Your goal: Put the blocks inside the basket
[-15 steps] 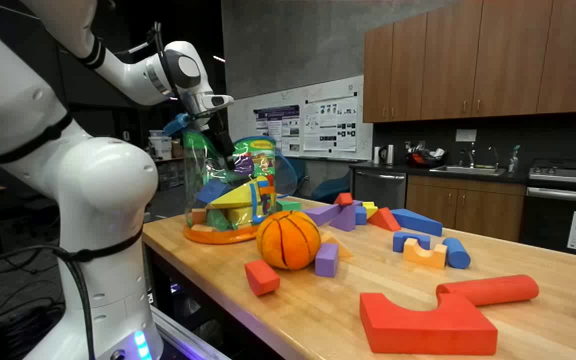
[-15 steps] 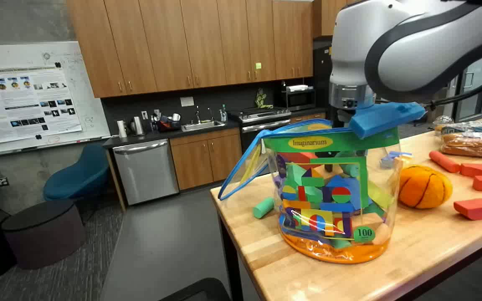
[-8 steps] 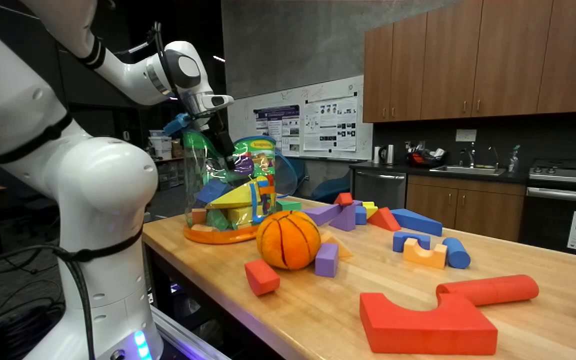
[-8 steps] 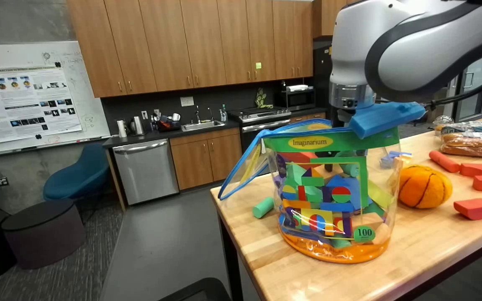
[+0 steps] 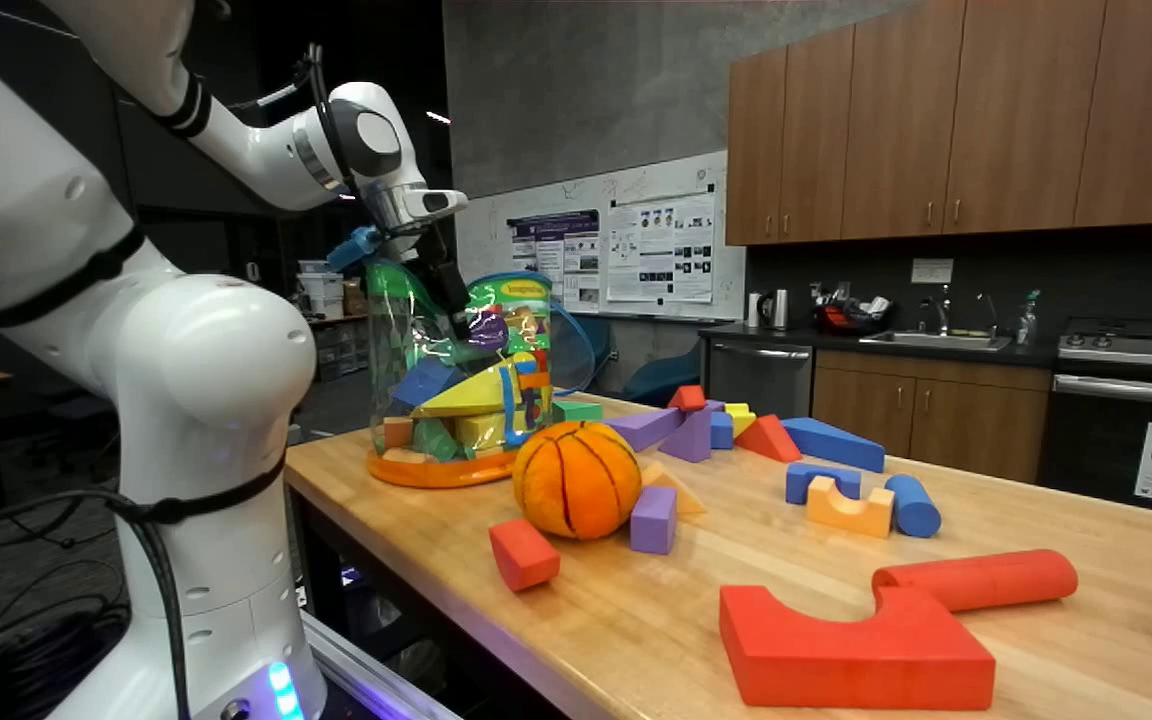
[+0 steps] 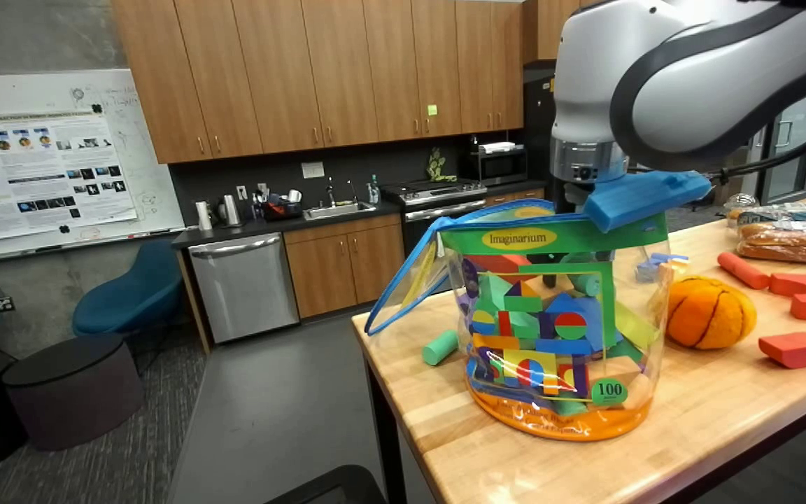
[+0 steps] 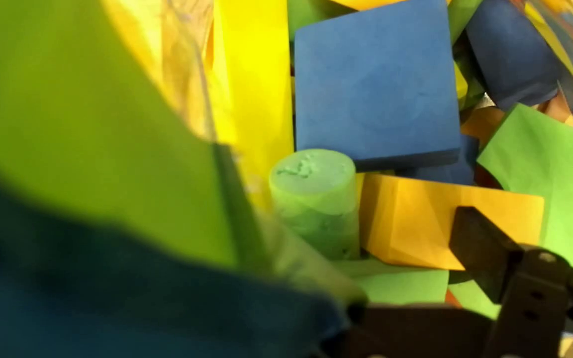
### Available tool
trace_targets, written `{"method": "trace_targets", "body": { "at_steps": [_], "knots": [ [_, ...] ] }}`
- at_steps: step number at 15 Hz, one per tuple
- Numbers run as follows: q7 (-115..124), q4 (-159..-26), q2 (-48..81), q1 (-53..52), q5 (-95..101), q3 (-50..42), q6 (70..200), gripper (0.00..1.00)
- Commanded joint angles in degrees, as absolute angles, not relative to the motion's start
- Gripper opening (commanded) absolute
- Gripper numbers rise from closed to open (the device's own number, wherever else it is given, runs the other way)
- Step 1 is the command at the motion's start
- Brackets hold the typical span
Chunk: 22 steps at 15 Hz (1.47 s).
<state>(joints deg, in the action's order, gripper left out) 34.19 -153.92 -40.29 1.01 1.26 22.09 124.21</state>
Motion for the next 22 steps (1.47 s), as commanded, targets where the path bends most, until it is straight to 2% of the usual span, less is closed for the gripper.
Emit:
{"method": "trace_targets", "body": {
  "at_steps": [1, 10, 15, 22],
  "knots": [
    [35.7, -151.5, -41.1, 0.7, 4.1, 21.9, 122.6, 1.00],
    [37.5, -141.3, -50.1, 4.6, 10.2, 17.4, 117.8, 1.00],
    [37.3, -142.3, -53.3, 9.3, 9.5, 11.7, 117.4, 1.00],
    [35.5, -143.2, -51.3, 16.5, 8.9, 2.2, 122.5, 1.00]
  ]
}}
